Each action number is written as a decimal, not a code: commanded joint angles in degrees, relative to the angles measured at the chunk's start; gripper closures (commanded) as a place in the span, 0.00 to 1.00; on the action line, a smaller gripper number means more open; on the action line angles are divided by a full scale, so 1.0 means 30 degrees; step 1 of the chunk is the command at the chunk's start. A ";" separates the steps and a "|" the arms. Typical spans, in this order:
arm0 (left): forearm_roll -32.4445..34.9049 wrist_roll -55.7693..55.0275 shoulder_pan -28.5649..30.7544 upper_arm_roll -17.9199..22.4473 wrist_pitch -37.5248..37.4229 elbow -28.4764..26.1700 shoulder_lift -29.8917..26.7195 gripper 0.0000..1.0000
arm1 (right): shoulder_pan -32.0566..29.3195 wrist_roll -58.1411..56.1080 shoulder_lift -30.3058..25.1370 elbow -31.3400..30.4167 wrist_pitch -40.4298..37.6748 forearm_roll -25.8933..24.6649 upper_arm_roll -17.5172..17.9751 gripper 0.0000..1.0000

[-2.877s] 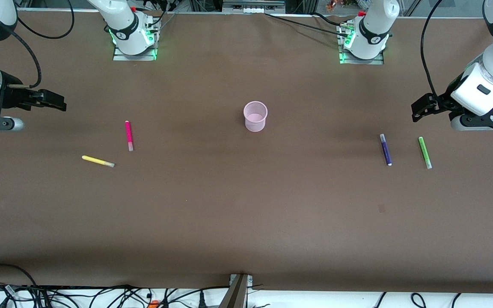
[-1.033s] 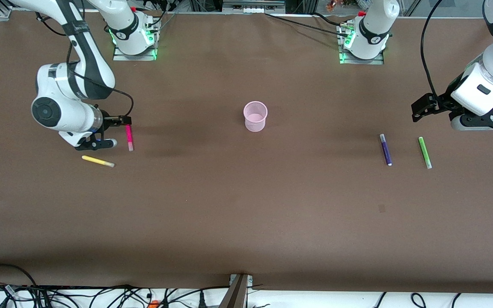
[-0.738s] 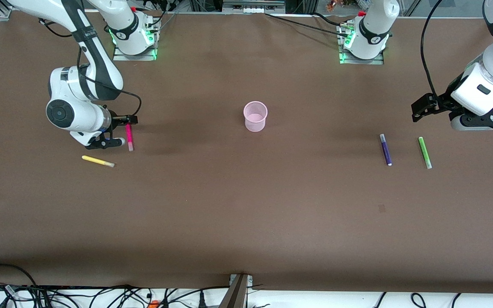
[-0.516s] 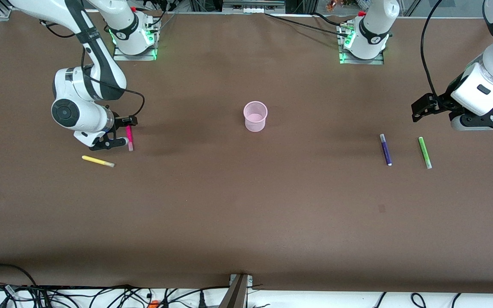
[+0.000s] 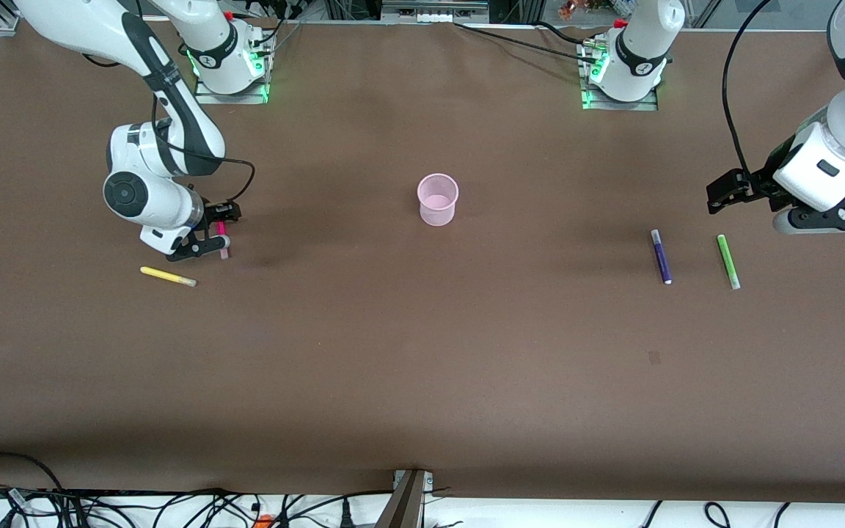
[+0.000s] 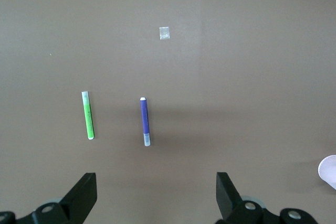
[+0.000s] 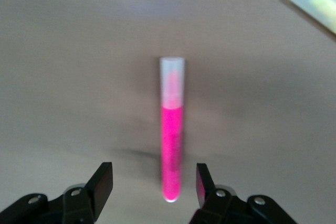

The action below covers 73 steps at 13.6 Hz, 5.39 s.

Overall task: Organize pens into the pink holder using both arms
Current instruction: 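Reach the right gripper down to the pink marker and grasp it, then lift the pink marker while the left gripper grasps the purple pen, then carry the pink marker with the right gripper over the pink holder, then lower the pink marker into the holder and open the right gripper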

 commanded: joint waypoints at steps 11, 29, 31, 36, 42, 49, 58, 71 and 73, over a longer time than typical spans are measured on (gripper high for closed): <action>0.1102 0.0313 0.1306 -0.0076 0.6162 -0.3258 0.3730 0.00 | 0.0011 -0.0626 0.0460 -0.0838 0.1533 -0.0193 -0.0587 0.47; 0.0958 0.1838 0.3271 0.0041 1.1153 -0.4234 0.9120 0.00 | 0.0128 -0.0567 -0.3141 0.3784 -0.4934 -0.0601 0.3246 1.00; 0.0839 0.1459 0.3299 -0.0076 1.0978 -0.4263 0.9063 0.00 | 0.0157 -0.0480 -0.3173 0.4780 -0.5434 -0.1128 0.4330 1.00; -0.0682 0.0812 0.3504 -0.0105 1.1123 -0.5138 0.9239 0.00 | 0.3223 0.1912 -0.2532 0.7532 -0.6779 -0.3260 0.5478 1.00; -0.0743 0.0636 0.3417 -0.0135 1.1123 -0.5962 0.9209 0.00 | 0.9199 0.8914 0.2411 1.4145 -1.0993 -0.6195 0.5449 1.00; -0.0714 -0.0067 0.3182 -0.0135 1.0918 -0.5991 0.9326 0.60 | 1.3249 0.9893 0.6378 1.8291 -1.5806 -0.9916 0.5390 1.00; -0.0684 0.0196 0.3182 -0.0164 1.0685 -0.5933 0.9326 1.00 | 1.4657 0.5879 0.6669 1.8818 -1.6071 -1.0418 0.5390 1.00; 0.0282 0.0108 0.2420 -0.0545 0.4329 -0.0720 0.8887 1.00 | 1.6797 0.3388 0.8076 1.8964 -1.8767 -1.0974 0.5302 1.00; 0.0282 0.0109 0.2216 -0.0545 0.4007 -0.0398 0.8887 1.00 | 1.6856 0.3359 0.8455 1.9547 -1.8853 -1.1003 0.5302 1.00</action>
